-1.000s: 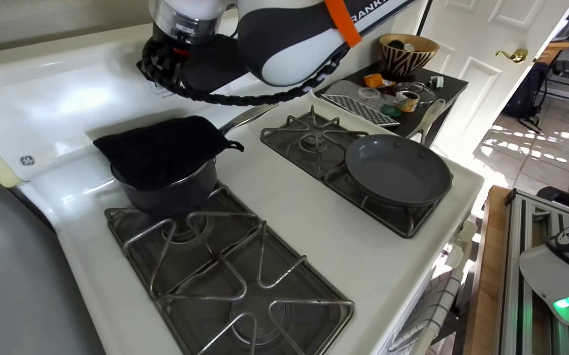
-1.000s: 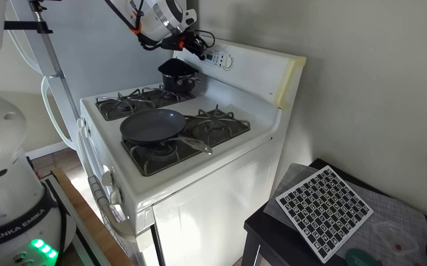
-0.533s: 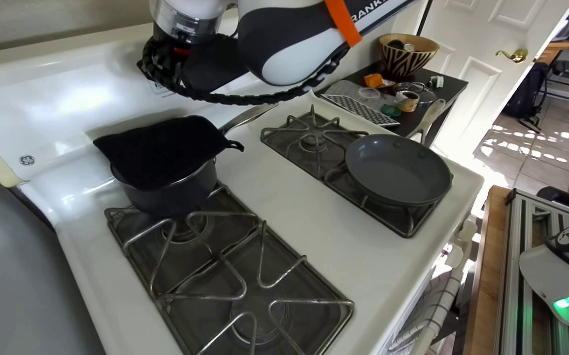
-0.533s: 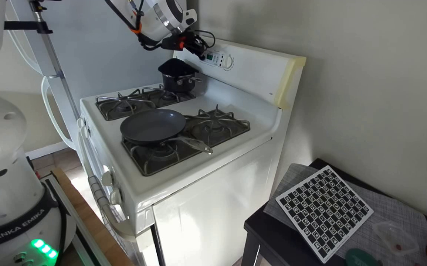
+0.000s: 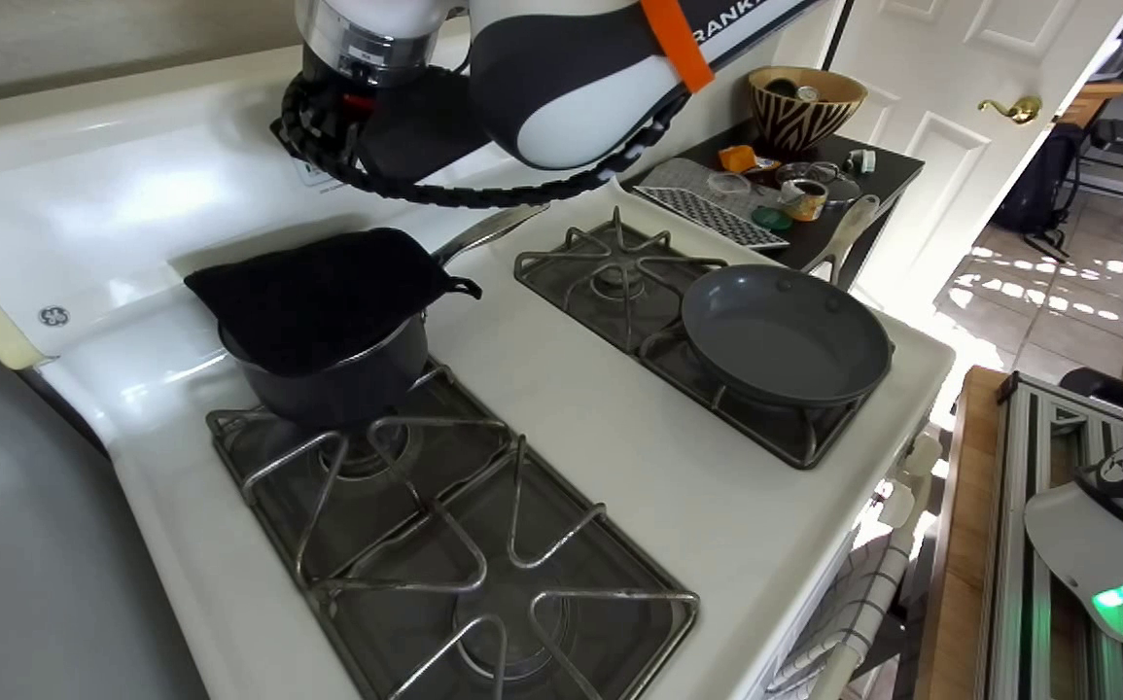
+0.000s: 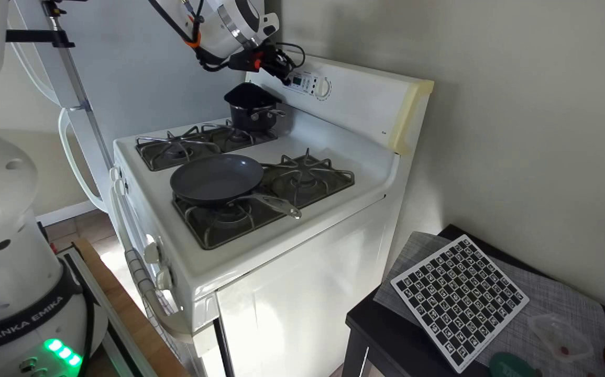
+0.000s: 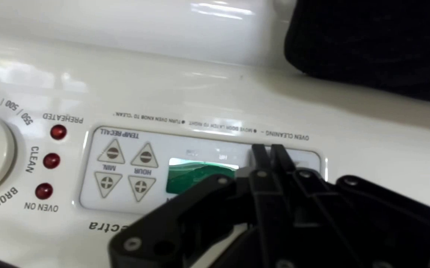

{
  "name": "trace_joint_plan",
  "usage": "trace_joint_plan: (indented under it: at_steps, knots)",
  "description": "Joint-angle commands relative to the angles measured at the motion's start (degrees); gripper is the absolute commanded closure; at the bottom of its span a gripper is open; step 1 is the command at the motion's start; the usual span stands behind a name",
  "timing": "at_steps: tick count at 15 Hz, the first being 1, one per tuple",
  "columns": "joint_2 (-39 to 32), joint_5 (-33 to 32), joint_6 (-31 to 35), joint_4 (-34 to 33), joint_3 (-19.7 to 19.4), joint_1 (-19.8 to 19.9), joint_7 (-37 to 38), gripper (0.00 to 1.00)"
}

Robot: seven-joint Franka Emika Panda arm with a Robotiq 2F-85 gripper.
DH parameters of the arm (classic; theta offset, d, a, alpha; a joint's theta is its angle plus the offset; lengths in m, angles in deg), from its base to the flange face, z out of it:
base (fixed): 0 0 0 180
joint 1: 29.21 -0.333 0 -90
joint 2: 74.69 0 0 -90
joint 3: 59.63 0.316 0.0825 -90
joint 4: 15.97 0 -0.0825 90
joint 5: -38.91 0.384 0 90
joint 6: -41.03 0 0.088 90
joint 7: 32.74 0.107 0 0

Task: Press a button on the stove.

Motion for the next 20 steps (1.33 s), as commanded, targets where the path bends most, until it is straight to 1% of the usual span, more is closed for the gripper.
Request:
trace_joint_plan:
  at_steps: [1,3,8,9,12,13,20]
  knots:
    - [-0.6,0.9,1.0,-0.5,-0.2,0.3,-1.8,0.68]
    - [0.1,1.2,0.2,0.1,-0.3,0.1,-1.7,0.53]
    - [1.4,2.4,-0.7,1.0,-0.1,0.3,-1.7,0.08]
    - [1.7,2.6,-1.0,1.2,0.0,0.3,-1.6,0.01]
    - [2.6,2.9,-2.1,1.8,-0.2,0.0,-1.0,0.00]
    - [3.0,4.1,-3.2,2.2,0.3,0.2,-1.4,0.00]
    - [6.1,3.3,-4.1,4.8,-0.3,-0.1,-0.7,0.00]
